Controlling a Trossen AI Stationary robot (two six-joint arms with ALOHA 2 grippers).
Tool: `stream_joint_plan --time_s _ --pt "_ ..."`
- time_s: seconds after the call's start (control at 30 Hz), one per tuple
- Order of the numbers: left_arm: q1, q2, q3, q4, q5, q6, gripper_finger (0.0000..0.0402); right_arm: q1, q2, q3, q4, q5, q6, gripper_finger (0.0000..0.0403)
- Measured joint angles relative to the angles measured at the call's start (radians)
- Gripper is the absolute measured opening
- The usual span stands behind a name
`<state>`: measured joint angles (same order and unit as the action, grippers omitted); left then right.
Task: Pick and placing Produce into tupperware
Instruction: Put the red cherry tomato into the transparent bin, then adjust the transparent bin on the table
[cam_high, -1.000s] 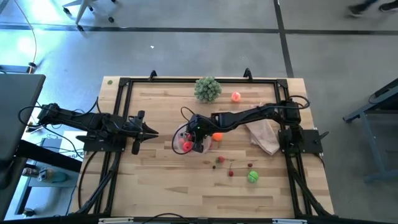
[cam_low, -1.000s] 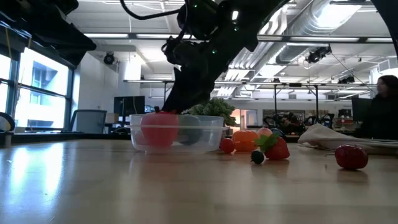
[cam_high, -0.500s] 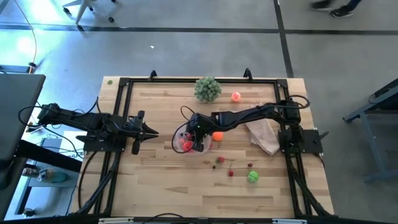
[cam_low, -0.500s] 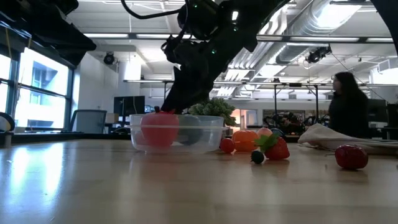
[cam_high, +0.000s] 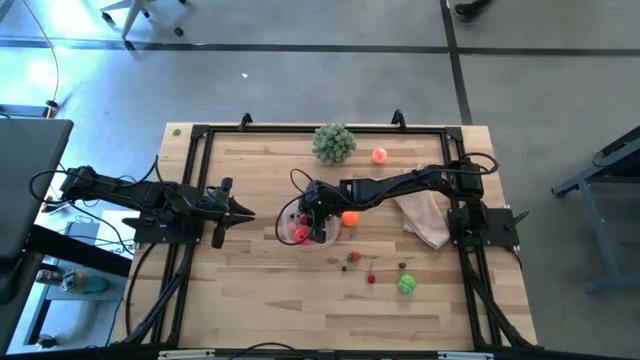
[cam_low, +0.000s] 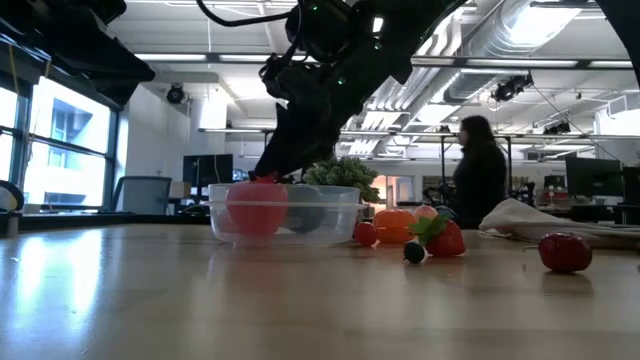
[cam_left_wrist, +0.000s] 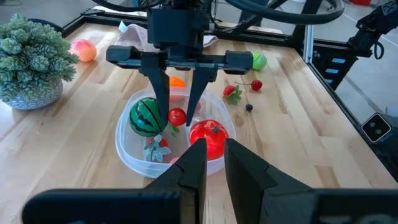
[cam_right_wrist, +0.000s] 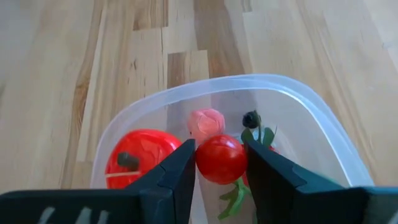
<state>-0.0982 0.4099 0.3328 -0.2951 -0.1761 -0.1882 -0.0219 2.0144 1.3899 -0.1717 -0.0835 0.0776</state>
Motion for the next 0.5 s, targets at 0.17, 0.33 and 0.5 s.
stream_joint_plan --time_s 0.17,0.33,0.5 --pt "0.000 0.000 0.000 0.000 0.000 0.000 0.0046 0.000 0.000 0.000 0.003 -0.001 0.000 0.0126" --pt "0.000 0.000 0.000 0.000 0.000 0.000 0.0046 0.000 0.000 0.000 0.000 -0.004 0.000 0.0135" --pt "0.000 0.000 0.000 0.000 0.000 0.000 0.0046 0.000 0.000 0.000 0.001 0.002 0.000 0.0164"
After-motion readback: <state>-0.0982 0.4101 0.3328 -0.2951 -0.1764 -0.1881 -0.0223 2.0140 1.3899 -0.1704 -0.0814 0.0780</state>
